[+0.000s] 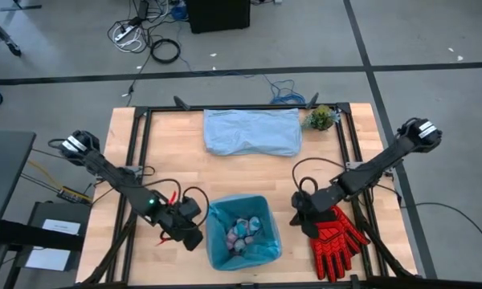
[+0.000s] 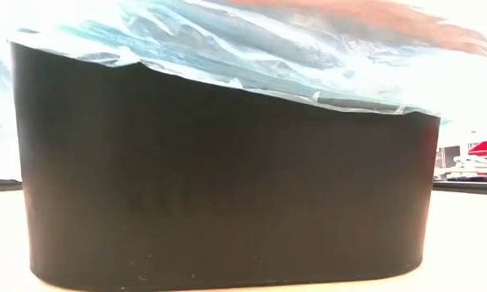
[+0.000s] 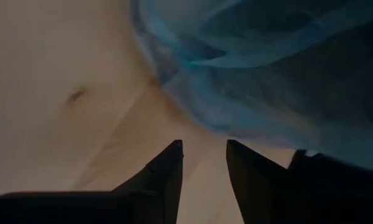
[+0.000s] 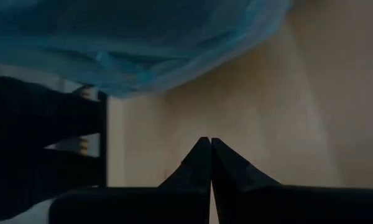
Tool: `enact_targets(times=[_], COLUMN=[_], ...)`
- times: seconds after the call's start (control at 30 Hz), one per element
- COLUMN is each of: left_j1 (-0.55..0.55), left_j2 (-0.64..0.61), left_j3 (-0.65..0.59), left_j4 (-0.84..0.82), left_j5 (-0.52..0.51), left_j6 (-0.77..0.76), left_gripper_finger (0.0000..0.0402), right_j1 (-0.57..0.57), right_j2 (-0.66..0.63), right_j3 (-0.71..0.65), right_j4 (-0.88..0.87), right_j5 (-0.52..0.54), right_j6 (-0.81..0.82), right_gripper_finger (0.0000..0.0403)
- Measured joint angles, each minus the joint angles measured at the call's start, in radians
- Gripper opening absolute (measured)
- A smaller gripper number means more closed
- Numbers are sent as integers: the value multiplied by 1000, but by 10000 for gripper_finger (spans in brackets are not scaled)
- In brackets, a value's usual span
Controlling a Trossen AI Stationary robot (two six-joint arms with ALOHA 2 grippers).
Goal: Place trash/remove bag and relplace
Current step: Put the blue crumbled trash bag into the trash bin
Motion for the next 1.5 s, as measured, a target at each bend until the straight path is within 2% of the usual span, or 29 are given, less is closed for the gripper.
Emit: enact_targets(times=[0.2, 0.37, 0.6, 0.77, 1.0, 1.13, 1.3, 1.5], left_j1=[28, 81, 177, 241, 356, 391, 397, 371], left_j2=[38, 54, 54, 53, 51, 50, 44, -8], left_j3=[-16, -16, -16, -16, -16, -16, -15, -15], left_j4=[67, 86, 167, 156, 37, -29, -160, -289], left_j5=[0, 0, 19, 23, 27, 71, 108, 125], left_j6=[4, 20, 128, 213, 339, 385, 376, 351], left_gripper_finger=[131, 131, 131, 131, 131, 131, 131, 131], right_j1=[-33, -104, -228, -299, -379, -426, -467, -449], right_j2=[146, 244, 287, 288, 288, 288, 288, 287], right_j3=[7, 7, 7, 7, 6, 6, 6, 9], right_j4=[173, 341, 461, 478, 474, 472, 481, 490], right_j5=[-69, -116, -228, -258, -285, -284, -315, -372], right_j6=[-25, -58, -106, -127, -152, -166, -154, -125], right_gripper_finger=[0, 0, 0, 0, 0, 0, 0, 0])
